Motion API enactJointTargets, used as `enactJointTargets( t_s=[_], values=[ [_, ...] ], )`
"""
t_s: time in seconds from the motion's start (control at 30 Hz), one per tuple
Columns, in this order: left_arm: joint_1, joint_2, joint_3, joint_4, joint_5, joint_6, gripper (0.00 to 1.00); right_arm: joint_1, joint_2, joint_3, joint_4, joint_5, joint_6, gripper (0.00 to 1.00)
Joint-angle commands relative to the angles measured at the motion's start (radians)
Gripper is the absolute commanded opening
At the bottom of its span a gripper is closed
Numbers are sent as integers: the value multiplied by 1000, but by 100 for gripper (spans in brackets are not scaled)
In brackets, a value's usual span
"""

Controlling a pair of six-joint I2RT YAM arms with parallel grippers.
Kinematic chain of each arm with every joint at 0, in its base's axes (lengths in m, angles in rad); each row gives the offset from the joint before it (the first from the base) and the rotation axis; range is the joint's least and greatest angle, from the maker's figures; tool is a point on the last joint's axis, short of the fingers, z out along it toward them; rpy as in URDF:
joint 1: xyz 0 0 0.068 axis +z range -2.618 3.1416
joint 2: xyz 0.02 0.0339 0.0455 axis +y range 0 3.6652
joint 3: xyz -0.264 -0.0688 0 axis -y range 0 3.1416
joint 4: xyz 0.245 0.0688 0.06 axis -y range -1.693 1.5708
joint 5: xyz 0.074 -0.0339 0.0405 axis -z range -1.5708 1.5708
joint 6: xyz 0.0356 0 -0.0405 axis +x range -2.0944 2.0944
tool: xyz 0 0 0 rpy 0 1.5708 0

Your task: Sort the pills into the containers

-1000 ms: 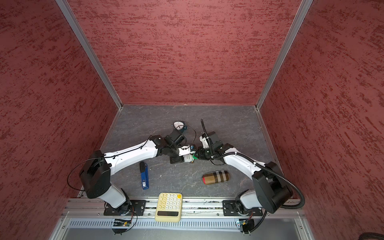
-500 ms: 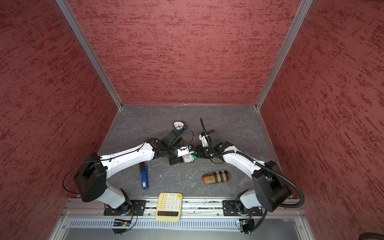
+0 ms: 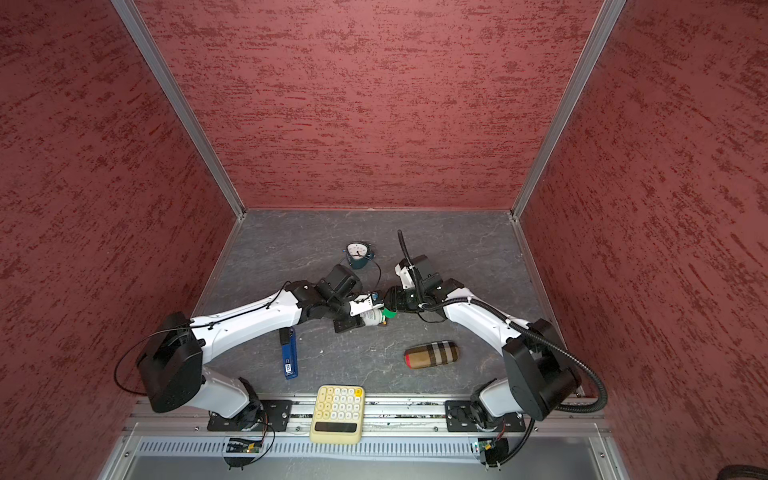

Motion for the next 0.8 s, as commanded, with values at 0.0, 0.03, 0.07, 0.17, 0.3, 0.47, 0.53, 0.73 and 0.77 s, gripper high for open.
enactJointTargets(
  t_s=[0.0, 0.03, 0.07, 0.17, 0.3, 0.47, 0.53, 0.73, 0.77],
  values=[
    [7, -29, -17, 48, 18, -20, 0, 4, 2, 44, -7, -5, -10, 58],
    [6, -32, -23, 54, 19, -22, 0, 5, 2, 48, -6, -8, -11, 58],
    [5, -34, -28, 63, 22, -27, 0, 5, 2, 49, -6, -9, -10, 58],
    [6, -42, -42, 80, 23, -33, 0, 5, 2, 63, -15, -4, -12, 59],
    [5, -61, -57, 100, 15, -42, 0, 5, -4, 81, -34, 5, -15, 59],
    [6, -105, -103, 162, -3, -73, 0, -3, -22, 106, -70, 32, -15, 59],
    [6, -126, -130, 206, -12, -89, 0, -6, -33, 121, -96, 56, -8, 60],
    [9, -168, -199, 354, -16, -128, 0, -11, -78, 168, -158, 132, 25, 59],
    [9, -174, -214, 378, -15, -136, 0, -12, -85, 174, -168, 146, 32, 59]
  ],
)
